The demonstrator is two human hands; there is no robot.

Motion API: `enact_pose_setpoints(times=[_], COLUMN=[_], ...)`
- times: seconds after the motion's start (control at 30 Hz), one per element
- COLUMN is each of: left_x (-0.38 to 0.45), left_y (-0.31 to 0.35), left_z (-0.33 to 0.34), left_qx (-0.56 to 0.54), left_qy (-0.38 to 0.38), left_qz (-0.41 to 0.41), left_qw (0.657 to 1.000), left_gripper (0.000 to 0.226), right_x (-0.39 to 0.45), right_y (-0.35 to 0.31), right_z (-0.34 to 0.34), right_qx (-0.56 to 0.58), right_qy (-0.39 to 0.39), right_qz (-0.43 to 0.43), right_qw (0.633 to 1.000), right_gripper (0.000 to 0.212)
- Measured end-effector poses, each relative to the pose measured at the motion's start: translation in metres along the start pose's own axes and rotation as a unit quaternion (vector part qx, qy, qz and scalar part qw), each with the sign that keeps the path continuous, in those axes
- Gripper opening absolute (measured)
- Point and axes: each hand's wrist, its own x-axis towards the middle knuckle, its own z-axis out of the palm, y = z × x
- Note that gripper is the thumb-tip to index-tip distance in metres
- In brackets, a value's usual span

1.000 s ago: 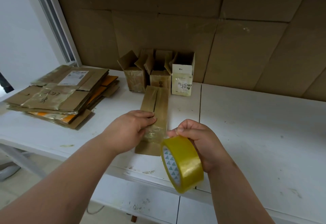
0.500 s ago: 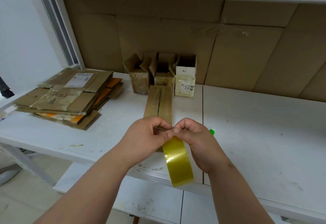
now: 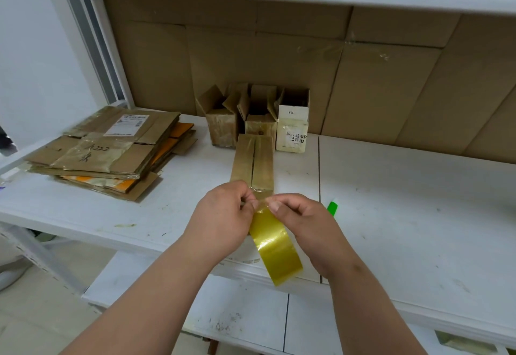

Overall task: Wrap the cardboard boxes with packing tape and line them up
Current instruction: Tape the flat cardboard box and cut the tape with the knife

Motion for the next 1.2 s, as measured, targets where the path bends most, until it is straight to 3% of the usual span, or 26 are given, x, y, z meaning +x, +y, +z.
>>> enact_pose_setpoints(times=[0.03, 0.2, 0.27, 0.33, 0.4, 0.47, 0.57, 0.67, 0.77, 0.83, 1.0, 1.13, 1.2], left_x=[-0.001, -0.005, -0.005, -0.004, -0.004, -0.004, -0.004, -0.002, 0.001, 0.002, 0.014, 0.022, 0.028], left_y=[-0.001, -0.005, -0.01, -0.015, -0.017, -0.015, -0.008, -0.008, -0.01, -0.01, -0.005, -0.003, -0.006], left_z=[0.001, 0.006, 0.003, -0.001, -0.003, -0.004, -0.005, -0.006, -0.007, -0.004, -0.015, -0.023, -0.027], left_qx=[0.005, 0.015, -0.01, -0.037, -0.066, -0.133, -0.291, -0.347, -0.356, -0.325, -0.336, -0.322, -0.332], left_qy=[0.007, 0.032, 0.052, 0.067, 0.072, 0.066, 0.022, -0.005, 0.003, 0.022, 0.108, 0.136, 0.16], left_qz=[-0.003, -0.019, -0.052, -0.079, -0.1, -0.133, -0.192, -0.214, -0.23, -0.224, -0.198, -0.183, -0.19], left_qw=[1.0, 0.999, 0.997, 0.994, 0.99, 0.98, 0.937, 0.913, 0.906, 0.919, 0.914, 0.919, 0.91], left_gripper=[0.012, 0.012, 0.015, 0.017, 0.017, 0.017, 0.02, 0.023, 0.016, 0.018, 0.022, 0.02, 0.02], right_x=[-0.002, -0.009, -0.01, -0.012, -0.014, -0.012, -0.008, -0.005, -0.002, 0.002, 0.017, 0.028, 0.035], right_y=[0.002, 0.017, 0.02, 0.021, 0.023, 0.023, 0.023, 0.021, 0.019, 0.017, 0.01, 0.004, -0.003], right_z=[0.0, -0.013, -0.025, -0.031, -0.032, -0.032, -0.032, -0.035, -0.04, -0.042, -0.055, -0.071, -0.081], right_qx=[0.007, 0.073, 0.05, 0.008, 0.029, 0.066, 0.093, 0.105, 0.138, 0.147, 0.133, 0.102, 0.061], right_qy=[-0.015, -0.115, -0.163, -0.2, -0.201, -0.185, -0.173, -0.179, -0.188, -0.185, -0.162, -0.156, -0.14], right_qz=[0.004, 0.026, 0.026, 0.016, 0.008, -0.001, -0.014, -0.028, -0.038, -0.051, -0.069, -0.071, -0.083], right_qw=[1.0, 0.99, 0.985, 0.98, 0.979, 0.98, 0.98, 0.978, 0.972, 0.97, 0.975, 0.98, 0.985], right_gripper=[0.011, 0.071, 0.064, 0.043, 0.032, 0.033, 0.035, 0.034, 0.048, 0.054, 0.055, 0.053, 0.044])
